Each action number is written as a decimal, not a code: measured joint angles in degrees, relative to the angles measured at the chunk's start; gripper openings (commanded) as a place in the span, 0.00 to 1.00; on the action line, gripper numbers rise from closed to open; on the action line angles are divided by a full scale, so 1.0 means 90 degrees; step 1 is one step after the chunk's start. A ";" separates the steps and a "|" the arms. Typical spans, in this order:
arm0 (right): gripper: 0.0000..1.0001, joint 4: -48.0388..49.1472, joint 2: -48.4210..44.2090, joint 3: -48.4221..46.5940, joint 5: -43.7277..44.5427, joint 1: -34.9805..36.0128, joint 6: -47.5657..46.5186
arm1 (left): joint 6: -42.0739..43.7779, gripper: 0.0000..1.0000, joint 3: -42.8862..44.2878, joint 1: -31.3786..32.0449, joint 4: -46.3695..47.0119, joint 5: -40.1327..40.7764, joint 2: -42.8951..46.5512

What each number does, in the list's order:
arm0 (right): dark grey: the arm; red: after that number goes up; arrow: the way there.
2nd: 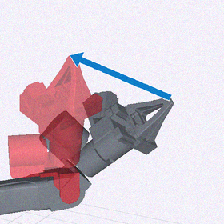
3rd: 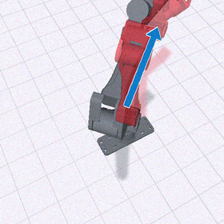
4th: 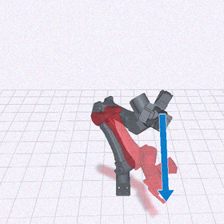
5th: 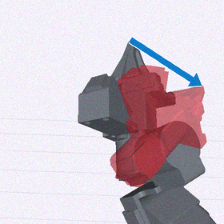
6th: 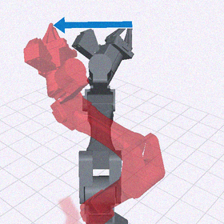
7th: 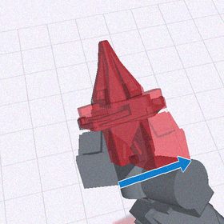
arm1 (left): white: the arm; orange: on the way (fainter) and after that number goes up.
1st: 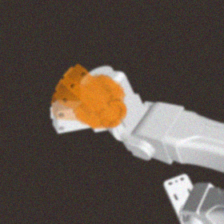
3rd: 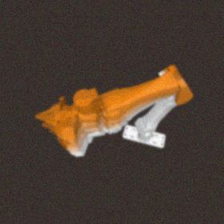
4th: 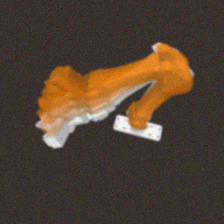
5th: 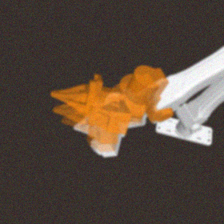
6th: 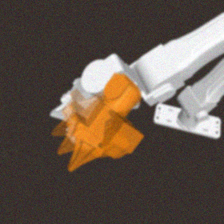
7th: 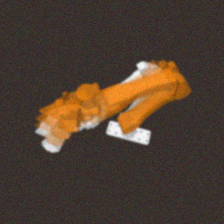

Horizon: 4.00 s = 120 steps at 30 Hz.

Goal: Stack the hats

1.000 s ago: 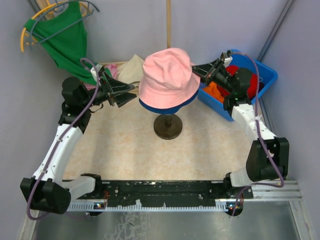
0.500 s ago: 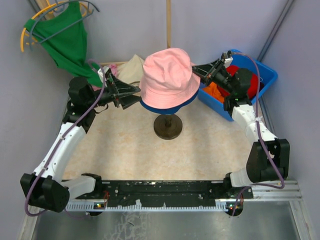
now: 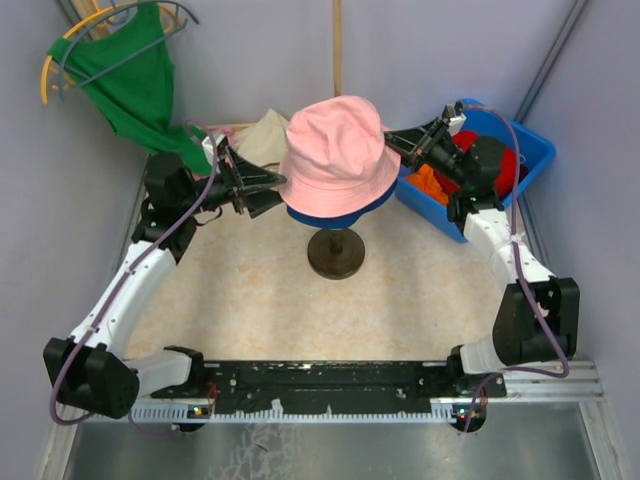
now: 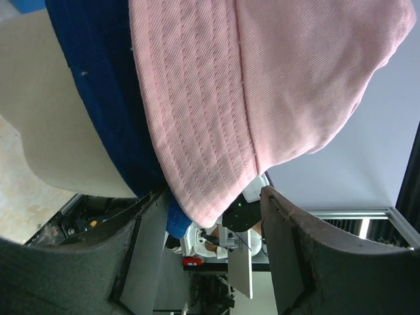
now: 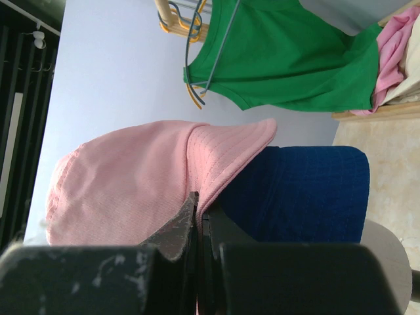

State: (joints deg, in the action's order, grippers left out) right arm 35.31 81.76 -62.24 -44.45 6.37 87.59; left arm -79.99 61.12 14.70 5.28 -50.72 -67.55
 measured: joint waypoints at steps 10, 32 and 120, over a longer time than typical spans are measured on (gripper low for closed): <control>0.00 -0.0041 0.0000 0.0000 0.0015 0.0000 -0.0002 | -0.0372 0.33 0.0000 0.0085 0.0896 0.0245 -0.0238; 0.00 -0.0716 -0.0539 0.0670 0.0464 0.0000 -0.0656 | -0.0279 0.10 -0.1103 -0.0097 0.2599 0.0221 -0.0559; 0.01 -0.3402 -0.3917 0.1911 0.2827 0.2108 -0.0578 | -0.0369 0.48 0.3155 -0.1088 0.3832 -0.1413 -0.4945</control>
State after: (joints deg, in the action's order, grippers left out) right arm 4.69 46.50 -45.04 -19.00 25.34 82.39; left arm -83.31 89.52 4.91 39.77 -63.44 -112.05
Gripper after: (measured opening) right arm 0.126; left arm 0.483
